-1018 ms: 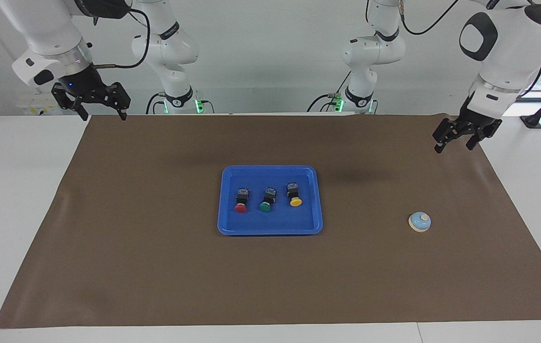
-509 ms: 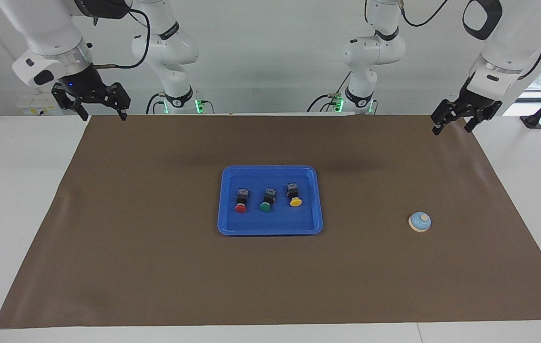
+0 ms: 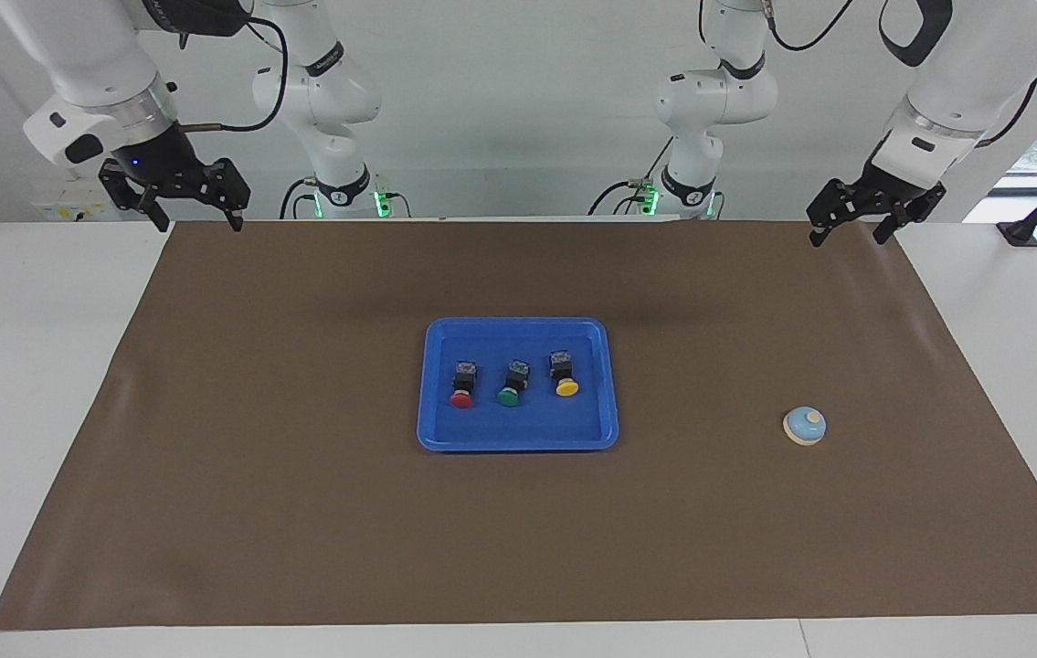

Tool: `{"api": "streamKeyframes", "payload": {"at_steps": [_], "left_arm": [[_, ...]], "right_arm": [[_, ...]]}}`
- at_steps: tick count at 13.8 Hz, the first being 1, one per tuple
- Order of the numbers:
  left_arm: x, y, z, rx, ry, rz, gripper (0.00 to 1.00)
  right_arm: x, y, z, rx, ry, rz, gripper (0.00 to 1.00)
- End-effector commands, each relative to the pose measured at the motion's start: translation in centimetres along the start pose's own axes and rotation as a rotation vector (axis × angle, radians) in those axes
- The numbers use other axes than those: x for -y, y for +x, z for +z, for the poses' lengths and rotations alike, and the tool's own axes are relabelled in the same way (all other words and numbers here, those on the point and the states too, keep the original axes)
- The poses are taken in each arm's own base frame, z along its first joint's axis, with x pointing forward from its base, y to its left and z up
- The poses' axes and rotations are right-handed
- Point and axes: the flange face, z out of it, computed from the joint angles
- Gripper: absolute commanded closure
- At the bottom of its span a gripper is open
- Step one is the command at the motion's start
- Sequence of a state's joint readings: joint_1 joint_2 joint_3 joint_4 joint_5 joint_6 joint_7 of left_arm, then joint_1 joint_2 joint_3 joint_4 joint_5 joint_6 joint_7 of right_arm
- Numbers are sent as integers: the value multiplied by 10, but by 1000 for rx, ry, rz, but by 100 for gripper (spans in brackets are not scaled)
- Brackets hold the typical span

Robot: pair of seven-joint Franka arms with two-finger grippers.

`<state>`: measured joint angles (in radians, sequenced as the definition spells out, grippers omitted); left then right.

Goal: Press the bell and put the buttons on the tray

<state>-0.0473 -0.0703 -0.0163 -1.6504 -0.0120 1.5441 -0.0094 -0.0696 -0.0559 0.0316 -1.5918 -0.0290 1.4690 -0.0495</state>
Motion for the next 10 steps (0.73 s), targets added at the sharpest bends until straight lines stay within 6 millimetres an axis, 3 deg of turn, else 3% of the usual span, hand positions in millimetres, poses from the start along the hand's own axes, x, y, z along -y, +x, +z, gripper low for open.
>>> {"api": "streamKeyframes", "payload": {"at_steps": [1, 10], "left_arm": [[1, -7, -9, 13, 0, 9, 0], [2, -10, -10, 21, -1, 15, 0]], "right_arm": [[-2, -6, 0, 4, -10, -13, 0], [-2, -6, 0, 4, -10, -13, 0]]}}
